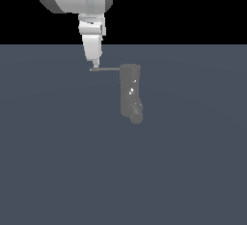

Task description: Turn on the faucet by rotating a designated handle.

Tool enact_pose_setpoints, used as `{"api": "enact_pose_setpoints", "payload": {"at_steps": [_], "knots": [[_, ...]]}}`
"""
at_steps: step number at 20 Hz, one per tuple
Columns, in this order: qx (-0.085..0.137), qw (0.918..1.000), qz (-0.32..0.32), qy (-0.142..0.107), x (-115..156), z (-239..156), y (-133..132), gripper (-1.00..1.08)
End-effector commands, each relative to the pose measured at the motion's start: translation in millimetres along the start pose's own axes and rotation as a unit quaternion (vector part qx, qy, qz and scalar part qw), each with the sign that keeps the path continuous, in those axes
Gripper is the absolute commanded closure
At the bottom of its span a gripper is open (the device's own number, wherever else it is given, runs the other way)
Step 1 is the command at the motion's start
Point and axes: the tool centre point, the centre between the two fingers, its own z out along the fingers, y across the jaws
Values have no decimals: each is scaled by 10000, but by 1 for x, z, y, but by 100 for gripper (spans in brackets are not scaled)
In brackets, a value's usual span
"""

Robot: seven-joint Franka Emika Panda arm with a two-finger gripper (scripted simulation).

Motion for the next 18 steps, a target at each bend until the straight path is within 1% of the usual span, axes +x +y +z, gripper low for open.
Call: {"api": "enact_pose_setpoints", "payload": {"at_steps": [1, 18], "knots": [[1, 10000, 0, 0, 0, 0, 6, 108], [1, 10000, 0, 0, 2, 0, 52, 108]]}}
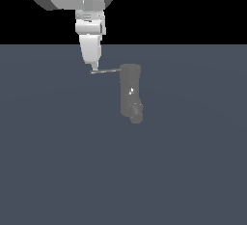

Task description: Turn on the faucet by rotating a designated handle.

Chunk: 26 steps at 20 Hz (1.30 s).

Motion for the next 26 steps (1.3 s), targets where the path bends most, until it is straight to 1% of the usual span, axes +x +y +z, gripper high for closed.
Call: {"api": "enact_pose_setpoints", "payload": {"at_steps": [1, 14, 15, 16, 26], "knots": [[-18, 10000, 2, 5, 1, 0, 9, 108], [-18, 10000, 2, 5, 2, 0, 47, 108], [-18, 10000, 2, 5, 2, 0, 47, 108], [-3, 10000, 20, 4, 4, 0, 42, 108], [-7, 10000, 15, 4, 28, 0, 68, 108]]}}
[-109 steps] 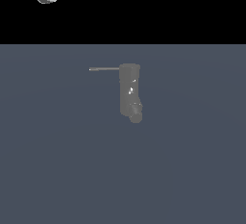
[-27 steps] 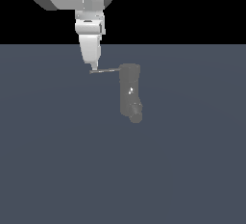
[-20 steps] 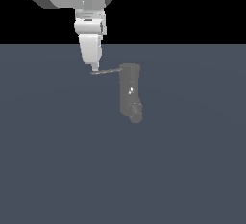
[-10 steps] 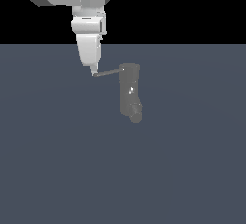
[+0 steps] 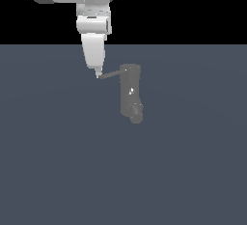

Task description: Turn on the faucet by rotating a designated handle.

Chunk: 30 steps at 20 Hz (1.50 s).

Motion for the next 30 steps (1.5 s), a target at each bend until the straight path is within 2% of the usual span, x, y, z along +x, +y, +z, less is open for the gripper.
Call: {"api": "enact_pose_setpoints", "payload": {"at_steps": [1, 19, 21, 30], "knots": [[-11, 10000, 55, 13, 13, 0, 7, 108], [-21, 10000, 43, 13, 60, -1, 56, 108], [-7, 10000, 3, 7, 53, -1, 52, 108], [-14, 10000, 22, 11, 110, -1, 53, 108]]}}
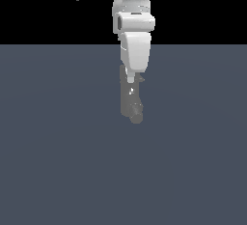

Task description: Turn on the faucet by rotating a designated handle.

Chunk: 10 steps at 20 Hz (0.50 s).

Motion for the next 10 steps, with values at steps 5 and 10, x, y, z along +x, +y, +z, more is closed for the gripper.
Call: {"api": "enact_pose_setpoints", "payload": {"at_steps": [5, 10], "knots": [[3, 9999, 100, 11, 51, 0, 2, 108], [0, 9999, 108, 12, 75, 0, 3, 108]]}}
